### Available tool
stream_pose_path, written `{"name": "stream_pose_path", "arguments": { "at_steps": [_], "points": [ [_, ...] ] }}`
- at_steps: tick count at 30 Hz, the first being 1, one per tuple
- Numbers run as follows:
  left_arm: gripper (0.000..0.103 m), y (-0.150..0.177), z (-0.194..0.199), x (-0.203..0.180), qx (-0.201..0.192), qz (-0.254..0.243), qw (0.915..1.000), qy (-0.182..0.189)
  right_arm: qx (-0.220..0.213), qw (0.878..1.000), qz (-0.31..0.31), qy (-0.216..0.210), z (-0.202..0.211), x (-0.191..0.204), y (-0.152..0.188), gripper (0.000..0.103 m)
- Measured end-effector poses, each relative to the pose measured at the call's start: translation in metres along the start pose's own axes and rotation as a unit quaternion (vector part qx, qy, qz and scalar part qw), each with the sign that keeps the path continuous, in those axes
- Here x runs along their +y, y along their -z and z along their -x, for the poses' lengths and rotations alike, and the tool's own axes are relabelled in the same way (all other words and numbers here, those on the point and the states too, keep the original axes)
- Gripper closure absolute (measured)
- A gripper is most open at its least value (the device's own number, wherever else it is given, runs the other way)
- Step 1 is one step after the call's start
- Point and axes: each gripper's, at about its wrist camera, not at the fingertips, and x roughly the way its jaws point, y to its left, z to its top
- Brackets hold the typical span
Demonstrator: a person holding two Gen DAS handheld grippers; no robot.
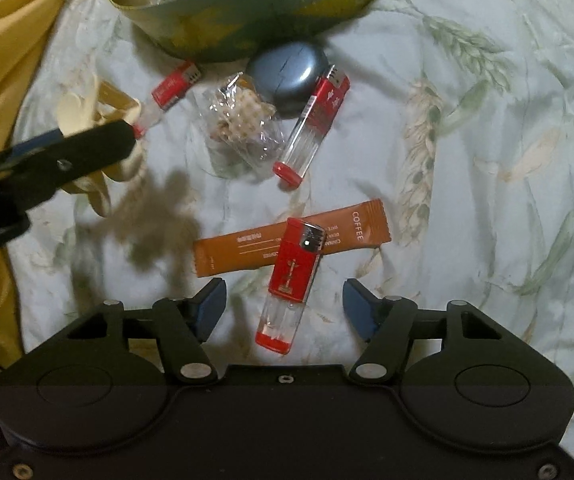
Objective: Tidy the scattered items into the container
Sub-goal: 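Reach the right gripper to the red lighter and grasp it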
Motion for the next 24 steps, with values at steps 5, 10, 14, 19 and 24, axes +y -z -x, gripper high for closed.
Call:
{"name": "stream_pose_path", "arguments": {
  "at_steps": [5, 10, 14, 19, 24],
  "points": [
    [0.03, 0.0, 0.0, 0.0, 0.001, 0.001, 1.0, -0.004, -0.004, 0.999, 0.03, 0.045, -0.01, 0.008, 0.003, 0.075],
    [0.03, 0.001, -0.002, 0.002, 0.003, 0.004, 1.0, -0.009, -0.016, 0.997, 0.065, 0.048, 0.0, 0.01, 0.009, 0.085],
    [0.03, 0.002, -0.001, 0.003, 0.002, 0.004, 0.9999, -0.01, -0.029, 0.997, 0.07, 0.027, 0.018, 0.004, 0.008, 0.085],
    [0.03, 0.005, 0.0, 0.005, 0.001, 0.012, 0.9998, -0.015, -0.052, 0.996, 0.071, 0.014, 0.039, -0.008, -0.001, 0.085],
    [0.03, 0.009, 0.003, 0.003, 0.005, 0.016, 0.9995, -0.026, -0.074, 0.995, 0.065, 0.005, 0.054, -0.026, -0.015, 0.085]
  ]
}}
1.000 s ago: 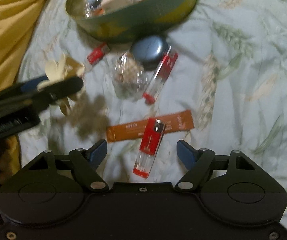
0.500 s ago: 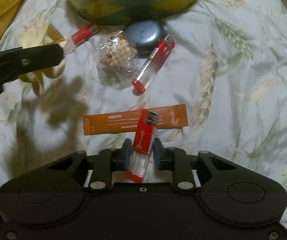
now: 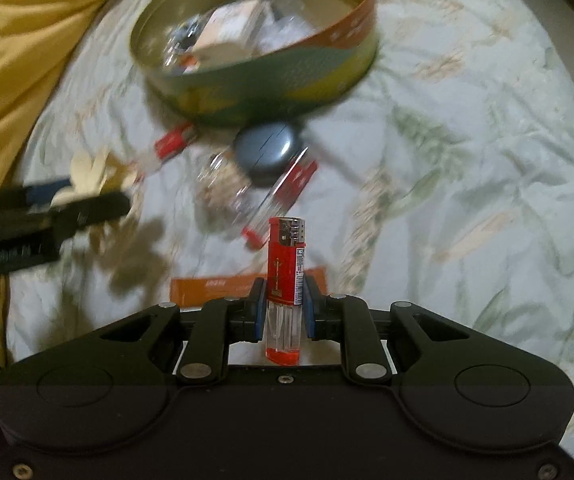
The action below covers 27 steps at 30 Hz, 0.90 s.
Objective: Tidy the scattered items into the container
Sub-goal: 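Reach the right gripper to the red lighter and grasp it, then carry the flower clip over the tin and open the left gripper while the right holds the lighter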
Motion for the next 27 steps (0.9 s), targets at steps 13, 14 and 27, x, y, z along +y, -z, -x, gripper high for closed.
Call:
{"name": "stream_pose_path", "arguments": {
  "at_steps": [13, 14, 27],
  "points": [
    [0.03, -0.008, 0.018, -0.016, -0.005, -0.001, 0.9998, -0.02, -0.031, 0.998, -0.018, -0.049, 0.005, -0.032, -0.01, 0.085],
    [0.03, -0.012, 0.02, -0.019, -0.008, -0.005, 0.9996, -0.027, -0.034, 0.998, -0.019, -0.054, 0.005, -0.032, -0.01, 0.085],
    [0.03, -0.069, 0.023, -0.045, -0.031, -0.05, 0.9972, -0.047, -0.043, 0.994, -0.029, -0.091, 0.009, -0.044, -0.016, 0.085]
  ]
}}
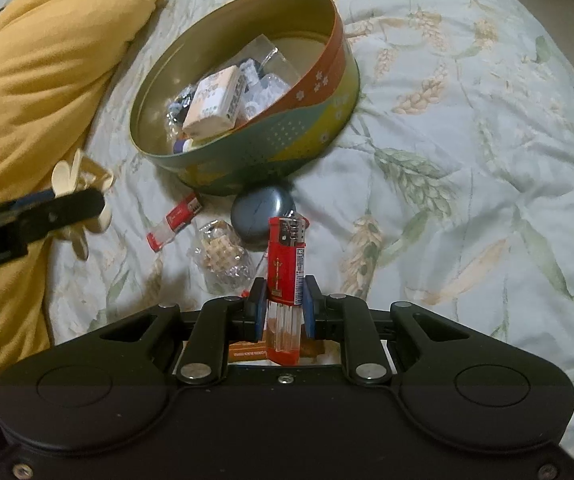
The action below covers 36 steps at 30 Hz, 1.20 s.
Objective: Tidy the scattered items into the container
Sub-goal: 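Carry the flower clip over the tin and open the left gripper while the right holds the lighter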
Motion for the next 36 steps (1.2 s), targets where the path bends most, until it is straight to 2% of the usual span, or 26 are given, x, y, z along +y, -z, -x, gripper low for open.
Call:
{"name": "stream_pose_path", "arguments": {
  "at_steps": [9, 22, 31, 33, 35, 36],
  "points": [
    [0.03, -0.031, -0.012, -0.013, -0.01, -0.027, 0.9996, -0.004, 0.001, 1.0, 0.006, -0.013, 0.0, -0.004, -0.003, 0.085],
    [0.03, -0.077, -0.046, -0.024, -0.006, -0.059, 0.9978, -0.029, 0.008, 1.0, 0.014, -0.024, -0.006, -0.009, -0.008, 0.085],
    [0.03, -0.108, -0.062, -0.022, -0.015, -0.051, 0.9977, -0.042, 0.009, 0.999, 0.019, -0.026, -0.01, -0.012, -0.01, 0.085],
    [0.014, -0.113, -0.065, -0.018, -0.027, -0.036, 0.9981, -0.042, 0.009, 0.999, 0.018, -0.029, -0.011, -0.013, -0.01, 0.085],
    [0.0, -0.114, -0.066, -0.014, -0.041, -0.016, 0.9972, -0.061, 0.01, 0.999, 0.019, -0.028, -0.012, -0.013, -0.01, 0.085],
    [0.0, -0.114, -0.065, -0.012, -0.044, -0.01, 0.997, -0.063, 0.01, 0.999, 0.02, -0.028, -0.012, -0.013, -0.01, 0.085]
  ]
}}
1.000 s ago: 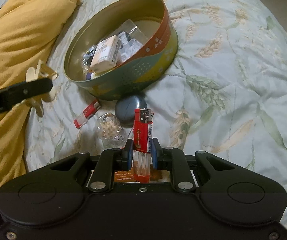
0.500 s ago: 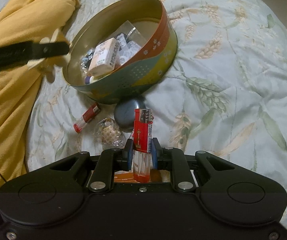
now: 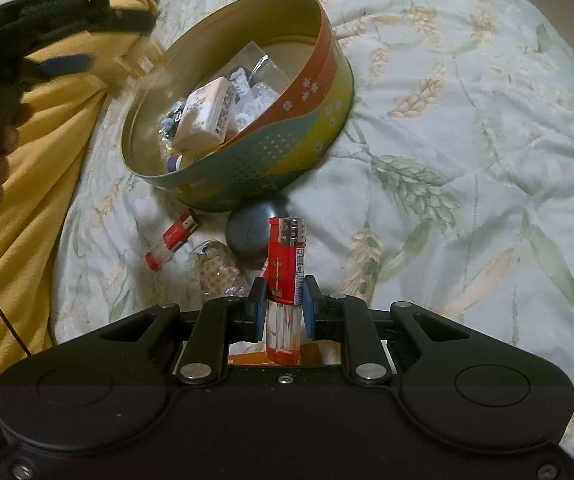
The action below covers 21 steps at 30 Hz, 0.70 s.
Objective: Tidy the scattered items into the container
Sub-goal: 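Carry the flower clip over the tin and open the left gripper while the right holds the lighter, then reach the left gripper to the clear snack bag and grasp it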
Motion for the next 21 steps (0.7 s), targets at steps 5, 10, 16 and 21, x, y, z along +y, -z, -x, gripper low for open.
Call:
{"name": "stream_pose_path", "arguments": {
  "at_steps": [5, 10, 16, 21],
  "points": [
    [0.0, 0.01, 0.005, 0.012, 0.018, 0.012, 0.9997, 0.015, 0.001, 1.0, 0.003, -0.003, 0.0, 0.0, 0.0, 0.085],
    [0.0, 0.028, 0.011, 0.022, 0.036, 0.019, 0.9989, 0.024, 0.001, 1.0, 0.007, -0.003, -0.001, -0.001, 0.0, 0.085],
    [0.0, 0.062, 0.013, 0.025, 0.073, 0.006, 0.9968, 0.032, 0.0, 1.0, 0.01, 0.0, 0.0, -0.001, -0.001, 0.085],
    [0.0, 0.096, 0.013, 0.023, 0.111, -0.01, 0.9927, 0.046, 0.0, 1.0, 0.011, 0.003, -0.001, -0.001, -0.001, 0.085]
  ]
}}
